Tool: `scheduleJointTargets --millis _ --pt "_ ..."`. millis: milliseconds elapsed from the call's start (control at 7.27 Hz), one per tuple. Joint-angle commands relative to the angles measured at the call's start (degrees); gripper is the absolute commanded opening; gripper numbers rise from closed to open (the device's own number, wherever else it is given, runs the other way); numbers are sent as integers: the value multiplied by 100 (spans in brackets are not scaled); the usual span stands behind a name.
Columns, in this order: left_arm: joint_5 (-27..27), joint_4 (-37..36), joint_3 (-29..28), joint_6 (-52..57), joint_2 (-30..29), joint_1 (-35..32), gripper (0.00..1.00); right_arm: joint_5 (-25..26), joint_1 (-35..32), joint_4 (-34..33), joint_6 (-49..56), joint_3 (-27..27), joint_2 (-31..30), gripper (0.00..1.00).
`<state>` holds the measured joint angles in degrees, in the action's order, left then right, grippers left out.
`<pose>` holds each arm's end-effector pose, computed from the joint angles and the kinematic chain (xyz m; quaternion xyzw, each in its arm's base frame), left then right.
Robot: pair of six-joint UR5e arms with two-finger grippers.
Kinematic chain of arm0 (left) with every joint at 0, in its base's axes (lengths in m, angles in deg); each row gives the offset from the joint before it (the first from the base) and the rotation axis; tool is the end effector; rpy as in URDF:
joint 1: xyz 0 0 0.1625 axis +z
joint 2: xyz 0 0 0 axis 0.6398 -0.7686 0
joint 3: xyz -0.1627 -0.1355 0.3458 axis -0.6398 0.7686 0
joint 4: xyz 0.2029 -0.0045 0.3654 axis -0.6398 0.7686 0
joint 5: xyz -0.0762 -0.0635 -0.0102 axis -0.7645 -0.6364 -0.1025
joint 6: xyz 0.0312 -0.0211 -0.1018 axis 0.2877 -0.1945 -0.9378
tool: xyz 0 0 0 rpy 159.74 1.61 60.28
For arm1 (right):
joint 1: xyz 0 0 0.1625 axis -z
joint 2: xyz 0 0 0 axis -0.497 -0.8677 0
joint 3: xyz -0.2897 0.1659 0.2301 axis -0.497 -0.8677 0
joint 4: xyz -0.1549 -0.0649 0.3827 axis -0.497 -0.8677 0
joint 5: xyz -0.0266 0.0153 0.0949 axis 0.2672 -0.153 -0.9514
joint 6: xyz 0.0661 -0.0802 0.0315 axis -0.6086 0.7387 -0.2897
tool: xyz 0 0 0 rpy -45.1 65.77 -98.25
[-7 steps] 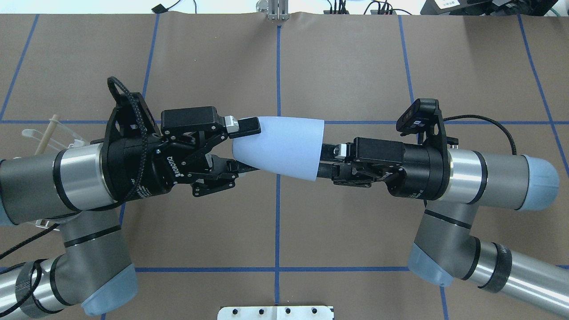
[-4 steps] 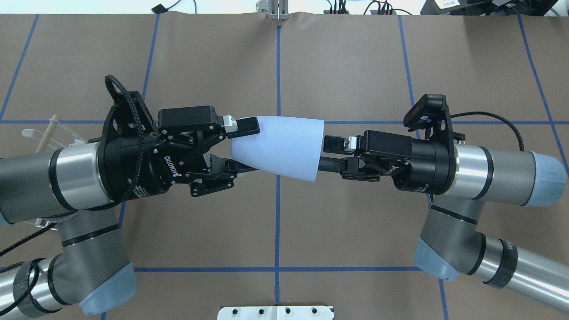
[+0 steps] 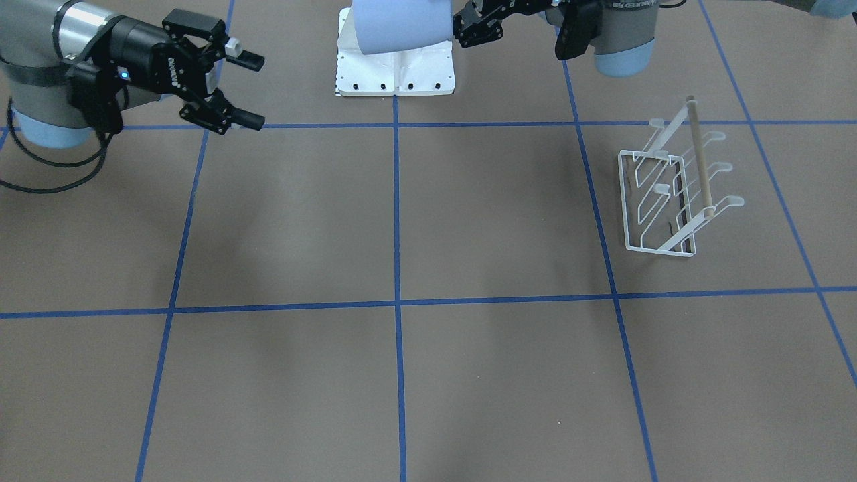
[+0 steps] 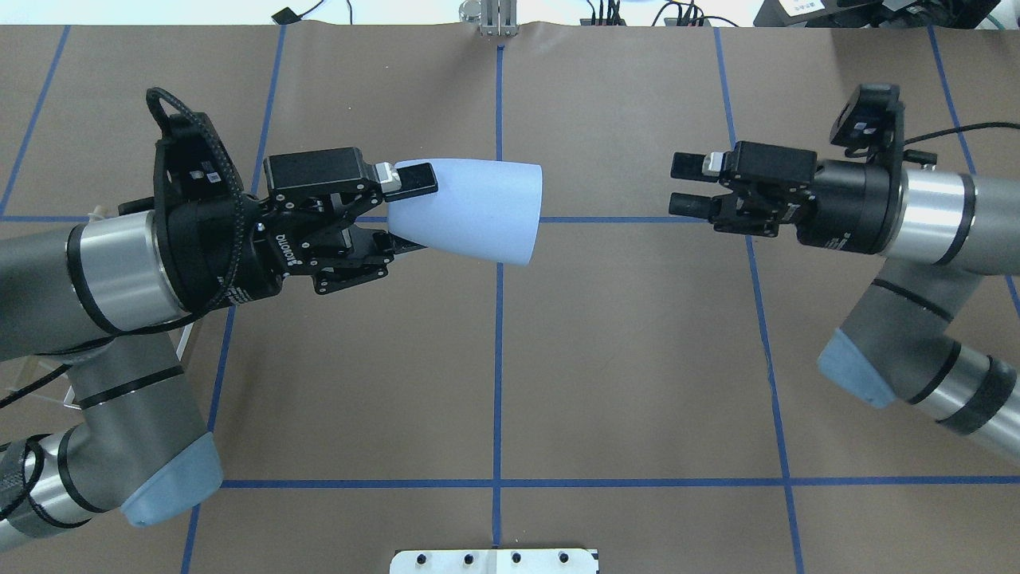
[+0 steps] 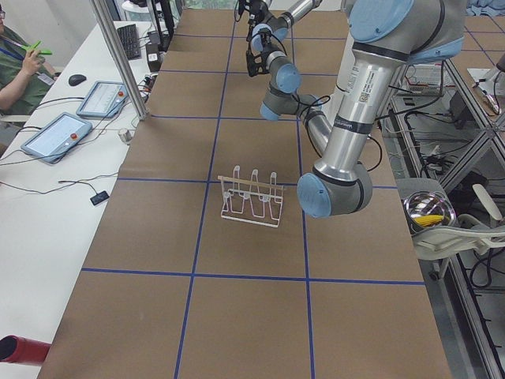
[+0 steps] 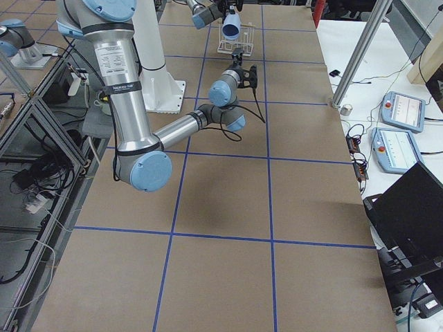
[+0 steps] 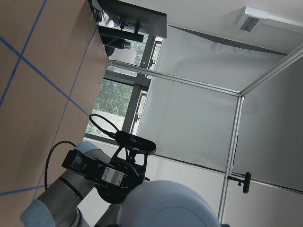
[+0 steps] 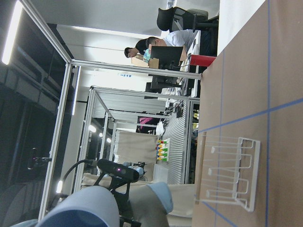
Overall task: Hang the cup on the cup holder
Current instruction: 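Carry the cup with the left gripper toward the wire rack while the right arm withdraws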
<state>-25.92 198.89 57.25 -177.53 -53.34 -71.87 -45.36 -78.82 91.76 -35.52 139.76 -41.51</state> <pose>0.3370 -0.3544 0.1243 0.0714 0.8774 -0.1602 0.4466 -0.2636 -0.4351 0.2660 0.1601 -0.8281 0.0899 0.5297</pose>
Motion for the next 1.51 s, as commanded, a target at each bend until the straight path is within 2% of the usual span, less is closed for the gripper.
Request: scheduleJointTargets --millis 0,275,550,825,962,1100,1238,1375 --pt "29 -1114 15 1341 50 -190 0 -1061 -1229 -1862 1512 -154 33 100" --pt "-32 -2378 365 1746 33 -629 0 -1606 -1853 -3559 3416 -224 -11 100" --pt "28 -4483 1136 3053 7 -762 0 -1950 -2636 -5204 5209 -189 -37 100" --pt "20 -6427 1788 4344 -20 -1253 0 -1856 -2954 -7004 7398 -189 -37 100" --pt "-15 -7159 1982 5038 -20 -1429 0 -1707 -3034 -7901 8252 -163 -37 100" --pt "-24 -7453 2001 5506 23 -1570 0 -1549 -3156 -8754 9261 -180 -29 100" --pt "-41 -7813 2002 5833 76 -1676 0 -1426 -3027 -10077 9707 -146 93 100" --pt "-468 -8382 1976 6271 77 -1955 0 -1015 -3026 -10821 10459 -154 242 100"
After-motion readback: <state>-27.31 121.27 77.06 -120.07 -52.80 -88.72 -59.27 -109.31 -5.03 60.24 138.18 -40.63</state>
